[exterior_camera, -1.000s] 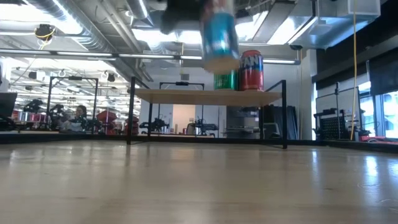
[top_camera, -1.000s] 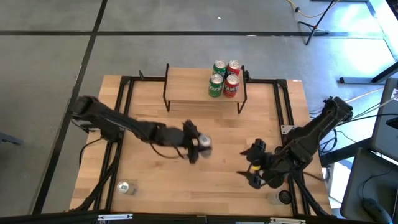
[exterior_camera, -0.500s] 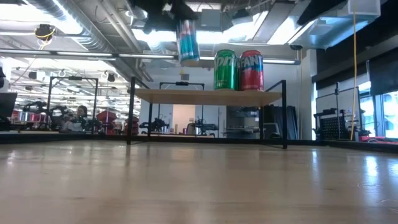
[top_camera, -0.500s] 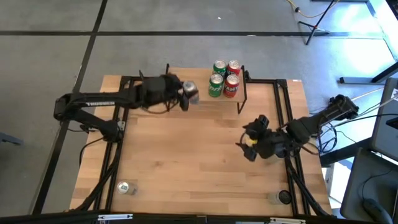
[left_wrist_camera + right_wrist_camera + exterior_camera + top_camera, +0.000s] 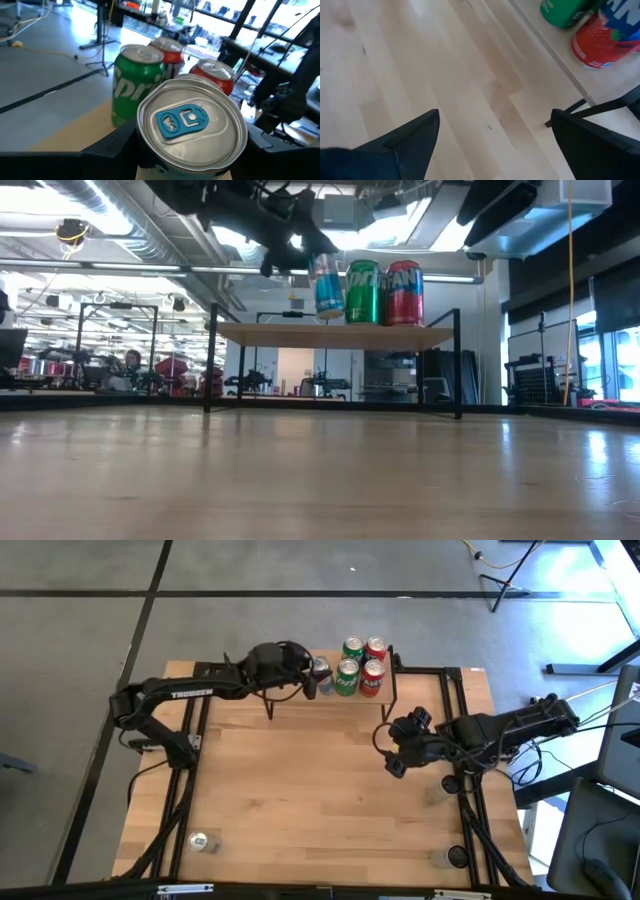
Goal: Place canned beverage on shelf
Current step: Put the right blue soda can on the shelf
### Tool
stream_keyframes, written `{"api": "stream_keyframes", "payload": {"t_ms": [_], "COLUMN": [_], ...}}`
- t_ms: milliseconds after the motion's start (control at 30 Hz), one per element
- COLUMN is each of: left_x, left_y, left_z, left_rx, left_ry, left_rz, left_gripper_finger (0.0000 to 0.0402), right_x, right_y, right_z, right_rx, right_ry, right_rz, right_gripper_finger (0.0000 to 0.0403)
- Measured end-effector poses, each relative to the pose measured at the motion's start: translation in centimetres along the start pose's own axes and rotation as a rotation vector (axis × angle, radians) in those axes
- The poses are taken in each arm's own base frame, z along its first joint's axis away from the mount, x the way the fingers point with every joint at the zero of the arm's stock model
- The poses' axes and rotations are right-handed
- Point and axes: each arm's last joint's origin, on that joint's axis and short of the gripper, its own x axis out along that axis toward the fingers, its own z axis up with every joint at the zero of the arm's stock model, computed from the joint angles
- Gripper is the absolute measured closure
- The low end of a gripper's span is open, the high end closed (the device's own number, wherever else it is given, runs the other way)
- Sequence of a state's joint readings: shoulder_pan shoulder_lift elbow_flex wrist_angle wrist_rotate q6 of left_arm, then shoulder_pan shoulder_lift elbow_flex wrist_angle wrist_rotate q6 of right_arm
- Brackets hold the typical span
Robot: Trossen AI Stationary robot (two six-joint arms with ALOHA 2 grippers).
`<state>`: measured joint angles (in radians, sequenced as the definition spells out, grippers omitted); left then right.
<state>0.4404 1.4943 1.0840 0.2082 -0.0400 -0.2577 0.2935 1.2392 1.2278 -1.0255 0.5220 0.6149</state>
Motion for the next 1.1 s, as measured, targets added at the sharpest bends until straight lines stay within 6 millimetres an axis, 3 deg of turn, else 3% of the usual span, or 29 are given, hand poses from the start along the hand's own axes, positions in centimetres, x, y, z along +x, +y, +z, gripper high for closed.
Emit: {"api": "stream_keyframes", "payload": {"t_ms": [267,500,633,867,1100], "left_x": [0.7,0.6,2.3,6.3,7.4], "left_y": [0.1,0.4,1.3,3.4,3.9], "left_z": [-0.1,4.3,5.9,6.0,5.1], "left_rx": [0.006,0.103,0.140,0.151,0.121], "left_ry": [-0.016,0.106,0.197,0.247,0.260], "left_rz": [-0.007,0.065,0.093,0.110,0.128], "left_gripper_finger": [0.0198,0.0197,0.0197,0.0197,0.0197], "right_x": [0.2,0.6,1.0,1.8,1.9], "right_y": [-0.3,-0.8,-1.7,-3.2,-3.2], "right_z": [0.2,0.5,1.0,1.6,1.7], "right_rx": [-0.036,-0.022,-0.004,0.018,0.023], "right_ry": [0.007,0.017,0.025,0.056,0.057], "right_rz": [-0.005,-0.010,-0.033,-0.044,-0.043], "right_gripper_finger": [0.0036,0.0036,0.0036,0.0036,0.0036]}}
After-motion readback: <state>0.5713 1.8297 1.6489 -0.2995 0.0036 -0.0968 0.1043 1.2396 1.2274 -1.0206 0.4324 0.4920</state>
